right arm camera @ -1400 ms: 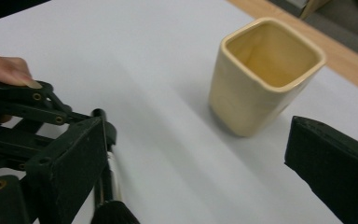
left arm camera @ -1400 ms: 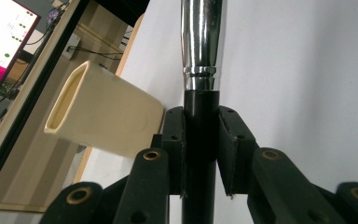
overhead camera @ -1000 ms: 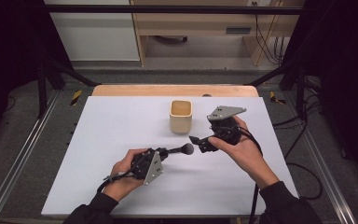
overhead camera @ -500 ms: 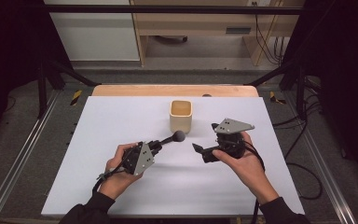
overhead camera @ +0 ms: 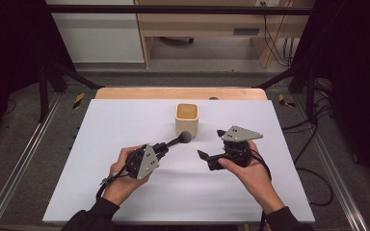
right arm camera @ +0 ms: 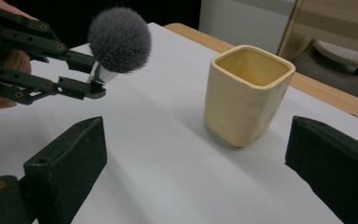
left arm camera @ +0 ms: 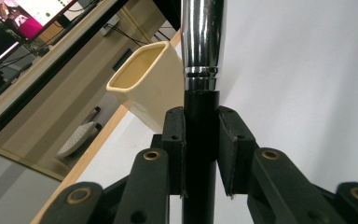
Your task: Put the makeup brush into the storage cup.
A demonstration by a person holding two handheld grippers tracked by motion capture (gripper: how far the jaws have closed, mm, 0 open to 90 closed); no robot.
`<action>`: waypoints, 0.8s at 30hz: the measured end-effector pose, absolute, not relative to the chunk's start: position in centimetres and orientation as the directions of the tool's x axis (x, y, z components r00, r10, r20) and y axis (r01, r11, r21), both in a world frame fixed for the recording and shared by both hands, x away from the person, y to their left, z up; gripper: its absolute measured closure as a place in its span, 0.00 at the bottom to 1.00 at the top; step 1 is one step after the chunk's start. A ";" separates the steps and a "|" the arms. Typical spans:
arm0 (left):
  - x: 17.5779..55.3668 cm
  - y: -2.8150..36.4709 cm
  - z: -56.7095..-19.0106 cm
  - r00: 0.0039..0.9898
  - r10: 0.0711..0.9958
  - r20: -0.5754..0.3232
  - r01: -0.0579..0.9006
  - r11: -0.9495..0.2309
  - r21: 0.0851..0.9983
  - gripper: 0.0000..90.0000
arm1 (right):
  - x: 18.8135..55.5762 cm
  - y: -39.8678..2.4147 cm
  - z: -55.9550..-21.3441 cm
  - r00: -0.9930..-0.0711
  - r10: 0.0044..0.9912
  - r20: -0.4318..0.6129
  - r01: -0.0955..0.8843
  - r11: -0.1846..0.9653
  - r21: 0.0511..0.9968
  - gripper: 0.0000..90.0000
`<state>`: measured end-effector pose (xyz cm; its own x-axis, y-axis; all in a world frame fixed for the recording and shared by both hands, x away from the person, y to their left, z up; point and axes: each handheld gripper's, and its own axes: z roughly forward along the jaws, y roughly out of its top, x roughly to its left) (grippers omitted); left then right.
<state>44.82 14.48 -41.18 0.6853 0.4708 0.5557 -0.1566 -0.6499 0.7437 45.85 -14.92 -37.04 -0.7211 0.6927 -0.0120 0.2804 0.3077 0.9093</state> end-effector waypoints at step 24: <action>45.3 14.7 -39.2 0.718 0.596 0.359 -0.063 -0.459 0.886 0.83 | 45.3 -15.3 -37.9 -0.693 0.720 0.023 0.269 0.228 0.936 0.06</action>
